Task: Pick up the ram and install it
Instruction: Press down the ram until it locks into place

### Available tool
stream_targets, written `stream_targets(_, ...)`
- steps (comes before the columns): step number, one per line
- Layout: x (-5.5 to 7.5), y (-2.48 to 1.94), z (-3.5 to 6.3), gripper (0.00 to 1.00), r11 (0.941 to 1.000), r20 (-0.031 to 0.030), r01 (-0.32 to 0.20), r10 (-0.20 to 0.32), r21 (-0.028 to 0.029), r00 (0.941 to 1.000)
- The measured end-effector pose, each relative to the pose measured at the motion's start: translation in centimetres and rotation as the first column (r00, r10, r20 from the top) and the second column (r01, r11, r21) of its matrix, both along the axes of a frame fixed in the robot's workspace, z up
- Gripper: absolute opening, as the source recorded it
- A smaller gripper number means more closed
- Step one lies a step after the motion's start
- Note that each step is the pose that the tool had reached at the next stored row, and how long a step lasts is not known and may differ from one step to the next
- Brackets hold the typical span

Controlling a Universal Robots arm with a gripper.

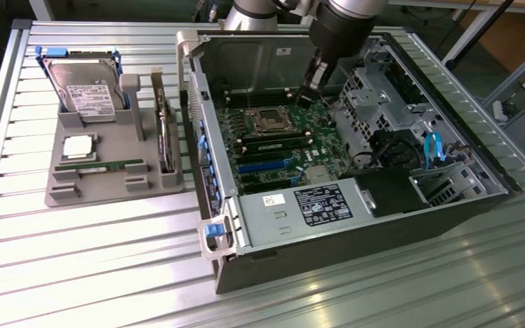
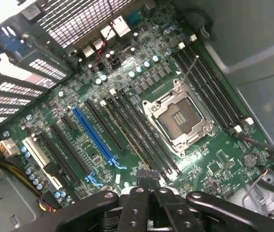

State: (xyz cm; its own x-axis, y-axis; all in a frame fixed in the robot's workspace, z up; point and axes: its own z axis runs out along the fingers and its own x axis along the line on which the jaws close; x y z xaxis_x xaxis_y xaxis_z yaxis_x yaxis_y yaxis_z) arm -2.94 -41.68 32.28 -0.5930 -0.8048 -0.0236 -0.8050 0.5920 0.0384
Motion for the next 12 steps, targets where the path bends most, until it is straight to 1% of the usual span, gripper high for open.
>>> stream_targets(1, 0.0, 0.0, 0.0, 0.09, 0.9996, 0.0, 0.029, -0.029, 0.0, 0.9996)
stream_targets(3, 0.0, 0.0, 0.0, 0.09, 0.9967, 0.0, 0.081, -0.081, 0.0, 0.9967)
stream_targets(4, 0.0, 0.0, 0.0, 0.09, 0.9943, 0.0, 0.107, -0.107, 0.0, 0.9943)
stream_targets(6, 0.0, 0.0, 0.0, 0.09, 0.9861, 0.0, 0.166, -0.166, 0.0, 0.9861)
stream_targets(7, 0.0, 0.0, 0.0, 0.09, 0.9713, 0.0, 0.238, -0.238, -0.0001, 0.9713)
stream_targets(9, 0.0, 0.0, 0.0, 0.09, 0.9466, 0.0, 0.322, -0.322, 0.0, 0.9466)
stream_targets(10, 0.0, 0.0, 0.0, 0.09, 0.9347, 0.0, 0.355, -0.355, 0.0, 0.9347)
stream_targets(12, 0.0, 0.0, 0.0, 0.09, 0.9038, 0.0, 0.428, -0.428, 0.0001, 0.9038)
